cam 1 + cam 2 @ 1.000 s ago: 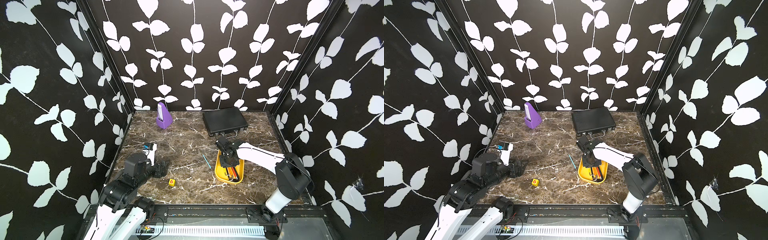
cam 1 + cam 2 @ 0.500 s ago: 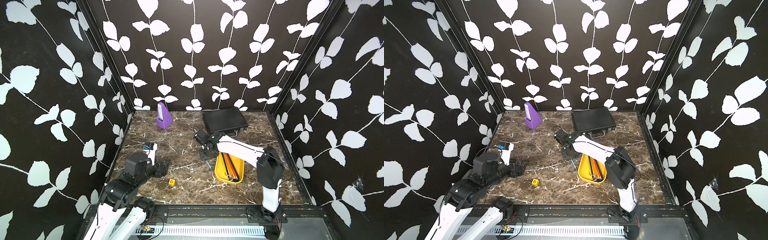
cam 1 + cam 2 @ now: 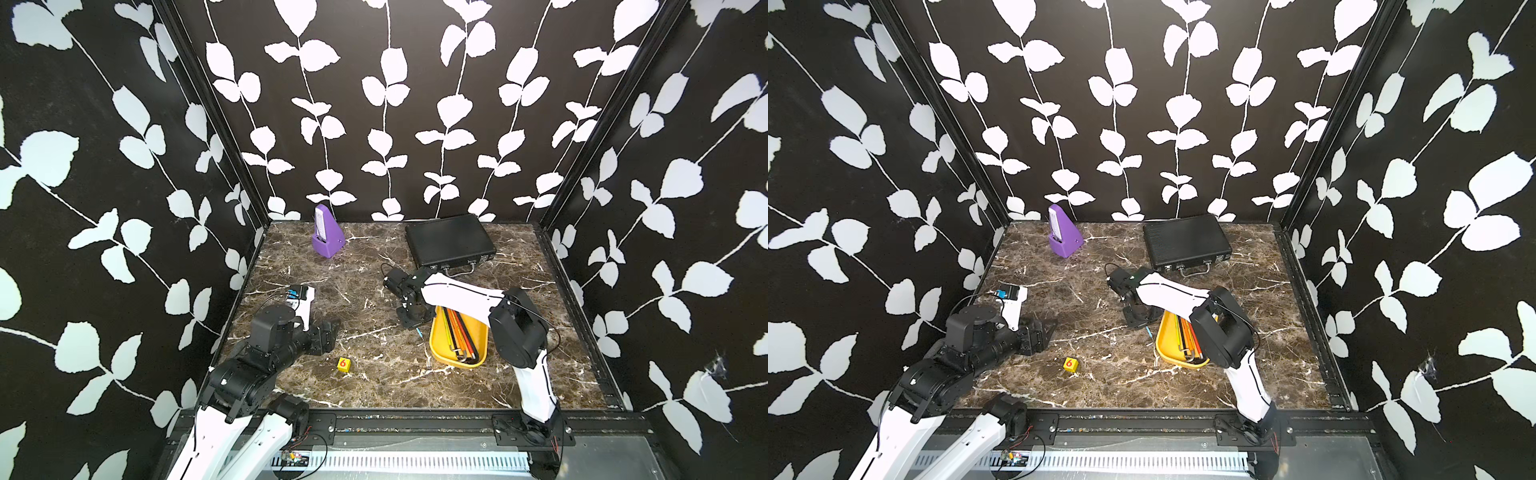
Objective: Put the hex key on the desktop into the storage box
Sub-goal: Pick up the Allen key from the center of the board.
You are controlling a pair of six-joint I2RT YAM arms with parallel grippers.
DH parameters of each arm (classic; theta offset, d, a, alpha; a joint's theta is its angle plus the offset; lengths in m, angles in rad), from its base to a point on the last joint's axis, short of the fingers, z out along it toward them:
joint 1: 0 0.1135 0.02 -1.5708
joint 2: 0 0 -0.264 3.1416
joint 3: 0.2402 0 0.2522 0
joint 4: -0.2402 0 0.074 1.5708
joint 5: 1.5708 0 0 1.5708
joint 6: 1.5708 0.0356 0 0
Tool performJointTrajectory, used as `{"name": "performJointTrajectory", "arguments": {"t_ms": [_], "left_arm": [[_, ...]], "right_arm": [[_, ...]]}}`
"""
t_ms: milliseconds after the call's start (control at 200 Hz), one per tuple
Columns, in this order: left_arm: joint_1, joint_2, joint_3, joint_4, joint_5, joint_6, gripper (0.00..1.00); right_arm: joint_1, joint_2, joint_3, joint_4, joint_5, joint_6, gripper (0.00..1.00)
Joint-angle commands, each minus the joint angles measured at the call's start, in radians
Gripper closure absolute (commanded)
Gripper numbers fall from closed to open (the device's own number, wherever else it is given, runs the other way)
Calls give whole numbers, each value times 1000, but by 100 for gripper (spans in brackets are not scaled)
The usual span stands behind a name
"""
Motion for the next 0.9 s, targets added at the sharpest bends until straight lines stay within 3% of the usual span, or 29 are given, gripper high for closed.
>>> {"name": "performJointTrajectory", "arguments": {"t_ms": [0,315,700,895], "left_arm": [[-4,-5,-10,-3,-8,-1,24],[-4,-7,-10,-3,-8,-2,24],[-4,-11,-10,-4,-8,-2,23],[-4,-9,-11,-4,-7,-1,24]], "right_arm": [[-13,35,14,-10,-14,-7,72],[-29,78,17,-4,-50,-23,75],[-47,121,1,16,-73,-32,88],[-47,134,0,19,-49,-31,100]]}}
